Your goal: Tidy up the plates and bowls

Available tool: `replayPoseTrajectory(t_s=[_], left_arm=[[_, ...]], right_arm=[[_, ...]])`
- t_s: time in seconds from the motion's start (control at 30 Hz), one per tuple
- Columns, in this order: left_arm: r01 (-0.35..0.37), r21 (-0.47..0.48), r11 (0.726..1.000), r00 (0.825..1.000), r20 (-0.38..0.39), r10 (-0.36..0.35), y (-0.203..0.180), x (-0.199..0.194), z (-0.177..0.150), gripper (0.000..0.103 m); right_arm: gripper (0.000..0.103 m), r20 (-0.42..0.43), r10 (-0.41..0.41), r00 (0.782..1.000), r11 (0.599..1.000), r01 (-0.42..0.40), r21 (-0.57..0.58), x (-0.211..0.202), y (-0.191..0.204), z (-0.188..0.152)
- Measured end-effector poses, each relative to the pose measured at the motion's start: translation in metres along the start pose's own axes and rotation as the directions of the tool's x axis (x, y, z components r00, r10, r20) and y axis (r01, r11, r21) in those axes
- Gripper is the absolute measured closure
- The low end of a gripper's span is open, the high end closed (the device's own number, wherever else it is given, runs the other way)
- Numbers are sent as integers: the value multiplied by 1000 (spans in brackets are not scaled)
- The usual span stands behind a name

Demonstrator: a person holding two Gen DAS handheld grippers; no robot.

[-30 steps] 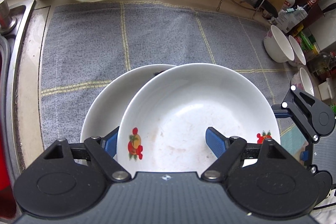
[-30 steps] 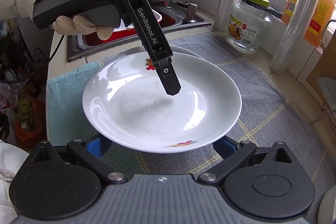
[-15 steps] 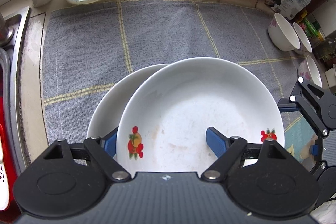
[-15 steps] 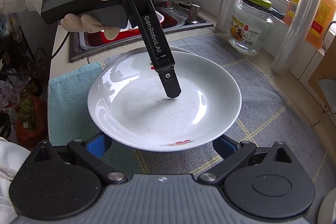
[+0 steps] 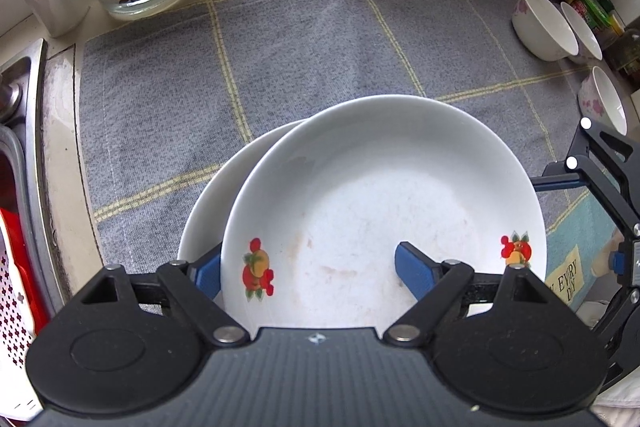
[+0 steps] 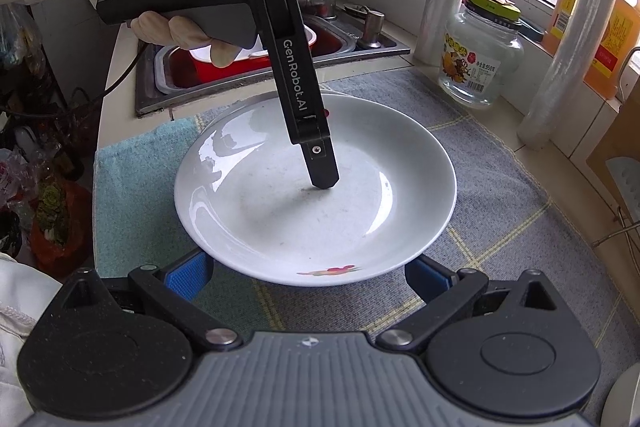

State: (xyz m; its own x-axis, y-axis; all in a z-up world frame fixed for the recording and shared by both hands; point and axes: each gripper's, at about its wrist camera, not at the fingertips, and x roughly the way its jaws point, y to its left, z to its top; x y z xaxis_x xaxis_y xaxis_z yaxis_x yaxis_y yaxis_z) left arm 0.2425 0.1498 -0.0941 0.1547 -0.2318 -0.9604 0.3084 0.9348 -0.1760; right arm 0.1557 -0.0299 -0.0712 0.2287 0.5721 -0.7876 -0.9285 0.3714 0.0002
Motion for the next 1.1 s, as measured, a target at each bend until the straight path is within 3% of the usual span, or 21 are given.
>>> replayPoseTrajectory(t_s=[0.6, 1.1], left_arm=[[-30, 22, 999, 999, -22, 30, -9, 6, 12, 10], [-22, -6, 1000, 997, 79, 22, -9, -4, 9, 10]], right_arm=[[0, 36, 26, 999, 997, -28, 69, -9, -5, 0], [0, 41, 33, 999, 995, -36, 95, -7, -4, -1]])
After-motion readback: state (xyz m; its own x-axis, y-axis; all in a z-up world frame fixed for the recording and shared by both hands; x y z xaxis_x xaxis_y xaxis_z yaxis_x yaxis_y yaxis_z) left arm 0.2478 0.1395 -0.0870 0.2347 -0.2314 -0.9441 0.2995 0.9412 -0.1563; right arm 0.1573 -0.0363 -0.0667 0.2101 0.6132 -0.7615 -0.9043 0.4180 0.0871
